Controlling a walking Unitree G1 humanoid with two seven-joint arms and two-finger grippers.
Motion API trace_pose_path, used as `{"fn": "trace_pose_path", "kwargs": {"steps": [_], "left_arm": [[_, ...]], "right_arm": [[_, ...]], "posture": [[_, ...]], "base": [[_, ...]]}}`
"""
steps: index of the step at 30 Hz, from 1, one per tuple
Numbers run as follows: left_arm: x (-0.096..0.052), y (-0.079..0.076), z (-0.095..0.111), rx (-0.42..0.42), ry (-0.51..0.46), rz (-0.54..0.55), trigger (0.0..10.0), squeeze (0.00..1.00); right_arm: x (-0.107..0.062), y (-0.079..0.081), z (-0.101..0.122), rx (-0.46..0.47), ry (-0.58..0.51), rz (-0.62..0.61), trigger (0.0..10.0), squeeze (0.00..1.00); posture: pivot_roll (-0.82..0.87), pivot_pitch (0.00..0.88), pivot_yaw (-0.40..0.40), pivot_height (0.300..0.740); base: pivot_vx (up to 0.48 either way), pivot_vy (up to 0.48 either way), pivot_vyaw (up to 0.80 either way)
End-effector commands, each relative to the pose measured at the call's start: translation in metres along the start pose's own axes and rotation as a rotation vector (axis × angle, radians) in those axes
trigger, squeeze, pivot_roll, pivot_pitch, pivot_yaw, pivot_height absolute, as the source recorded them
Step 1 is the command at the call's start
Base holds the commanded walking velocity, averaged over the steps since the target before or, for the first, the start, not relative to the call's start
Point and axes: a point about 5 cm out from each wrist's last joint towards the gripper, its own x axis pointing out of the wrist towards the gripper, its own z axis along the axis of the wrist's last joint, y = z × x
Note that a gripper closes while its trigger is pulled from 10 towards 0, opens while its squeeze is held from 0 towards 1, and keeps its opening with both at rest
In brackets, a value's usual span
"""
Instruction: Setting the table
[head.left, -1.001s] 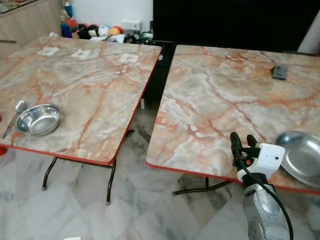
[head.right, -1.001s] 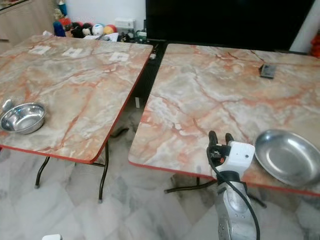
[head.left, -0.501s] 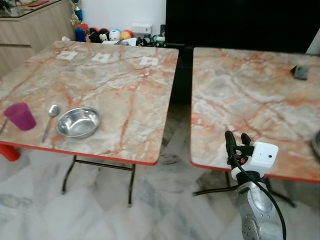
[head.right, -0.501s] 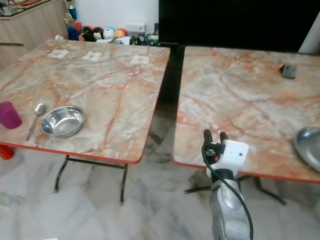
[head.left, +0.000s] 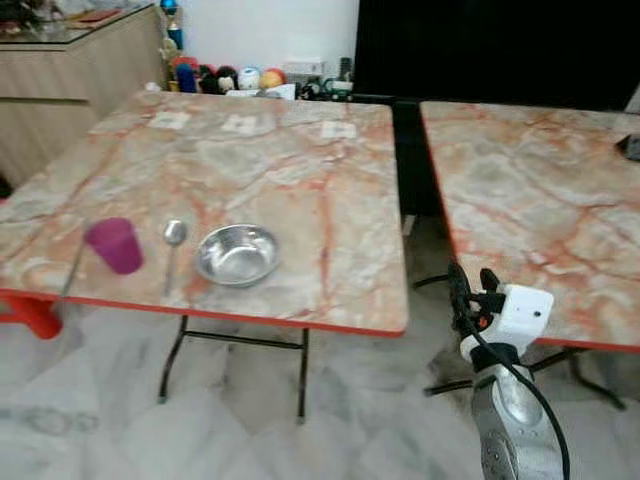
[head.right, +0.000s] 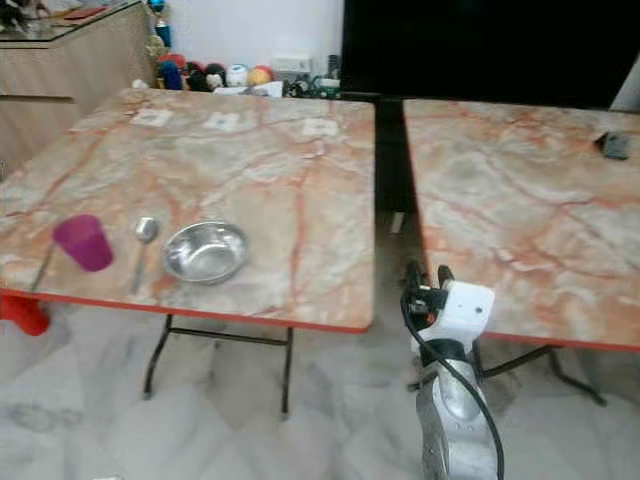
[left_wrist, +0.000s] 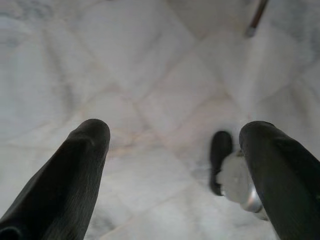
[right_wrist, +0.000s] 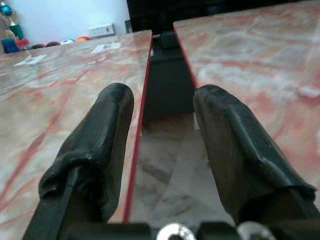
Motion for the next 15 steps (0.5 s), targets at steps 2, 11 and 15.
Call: {"fn": "trace_pose_path", "kwargs": {"steps": [2,11,15], "left_arm": [[-0.003,0.006,-0.006,-0.008,0.019,0.014,10.0,0.00],[-0.006,0.014,-0.012,-0.015,0.050,0.029,10.0,0.00],[-0.007,0.017,-0.014,-0.016,0.057,0.034,10.0,0.00]], "right_arm": [[-0.002,-0.004,-0.001,0.003,0.004,-0.020,10.0,0.00],[-0.001,-0.003,-0.001,0.009,0.007,-0.017,10.0,0.00],[-0.002,-0.004,-0.002,0.010,0.006,-0.019,10.0,0.00]], "posture": [[-0.01,0.084,0.000,0.740],[-0.01,0.092,0.002,0.740],[-0.01,0.097,0.003,0.740]], "base": [[0.000,0.480,0.00],[0.000,0.480,0.00],[0.000,0.442,0.00]]}}
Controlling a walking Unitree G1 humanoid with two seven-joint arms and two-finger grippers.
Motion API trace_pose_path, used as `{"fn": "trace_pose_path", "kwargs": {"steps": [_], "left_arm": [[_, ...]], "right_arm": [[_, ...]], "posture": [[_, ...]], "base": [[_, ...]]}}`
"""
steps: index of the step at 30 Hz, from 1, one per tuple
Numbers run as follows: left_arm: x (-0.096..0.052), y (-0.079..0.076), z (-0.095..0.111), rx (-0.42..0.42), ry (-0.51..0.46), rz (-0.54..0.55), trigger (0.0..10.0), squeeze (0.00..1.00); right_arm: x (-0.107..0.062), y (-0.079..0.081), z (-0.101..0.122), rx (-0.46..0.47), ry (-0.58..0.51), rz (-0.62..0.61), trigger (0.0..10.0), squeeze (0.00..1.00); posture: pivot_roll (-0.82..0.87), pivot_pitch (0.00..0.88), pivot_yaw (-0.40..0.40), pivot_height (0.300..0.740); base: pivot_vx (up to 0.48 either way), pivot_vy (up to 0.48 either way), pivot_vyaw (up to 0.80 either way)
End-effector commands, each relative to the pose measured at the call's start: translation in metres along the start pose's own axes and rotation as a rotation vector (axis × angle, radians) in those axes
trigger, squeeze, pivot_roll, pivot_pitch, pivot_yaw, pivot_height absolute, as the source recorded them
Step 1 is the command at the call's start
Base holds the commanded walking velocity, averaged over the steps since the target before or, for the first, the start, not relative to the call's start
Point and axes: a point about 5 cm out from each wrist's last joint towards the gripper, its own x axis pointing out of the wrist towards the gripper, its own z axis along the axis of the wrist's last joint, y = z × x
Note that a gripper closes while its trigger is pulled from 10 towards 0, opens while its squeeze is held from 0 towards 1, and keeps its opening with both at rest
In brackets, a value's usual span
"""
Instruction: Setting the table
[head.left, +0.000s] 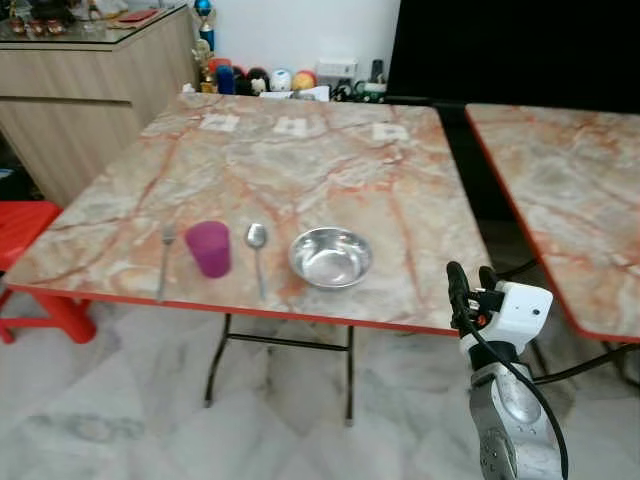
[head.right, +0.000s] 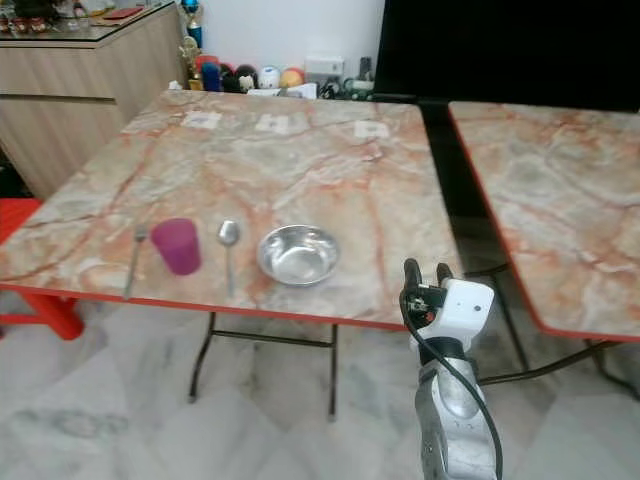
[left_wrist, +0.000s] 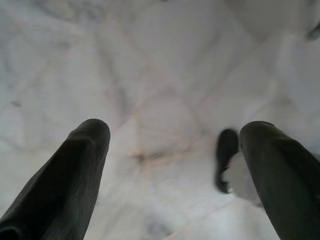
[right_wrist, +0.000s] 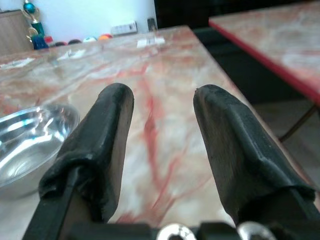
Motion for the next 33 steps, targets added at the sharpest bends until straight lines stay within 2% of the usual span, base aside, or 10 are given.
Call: {"fn": "trace_pose_path", "kwargs": {"steps": [1,8,21,33], "left_arm": [[-0.002,0.002,-0.007,-0.013,0.029,0.009,10.0,0.00],[-0.003,0.005,-0.005,-0.015,0.013,0.011,10.0,0.00],[-0.002,-0.003,-0.008,-0.023,0.018,-0.014,10.0,0.00],[0.001,-0.012,-0.003,-0.023,-0.004,-0.027,10.0,0.00]], "right_arm": [[-0.004,-0.007,-0.003,0.000,0.014,-0.026,10.0,0.00],[-0.004,-0.007,-0.004,0.005,0.017,-0.027,10.0,0.00],[-0.003,-0.005,-0.004,0.012,0.018,-0.021,10.0,0.00],[-0.002,0.002,-0.002,-0.004,0.006,0.024,10.0,0.00]], "posture": [[-0.01,0.097,0.003,0.740],[0.00,0.104,0.002,0.740],[0.00,0.114,0.000,0.740],[0.00,0.127,0.002,0.740]], "base": [[0.000,0.000,0.00],[0.000,0.000,0.00],[0.000,0.000,0.00],[0.288,0.000,0.00]]}}
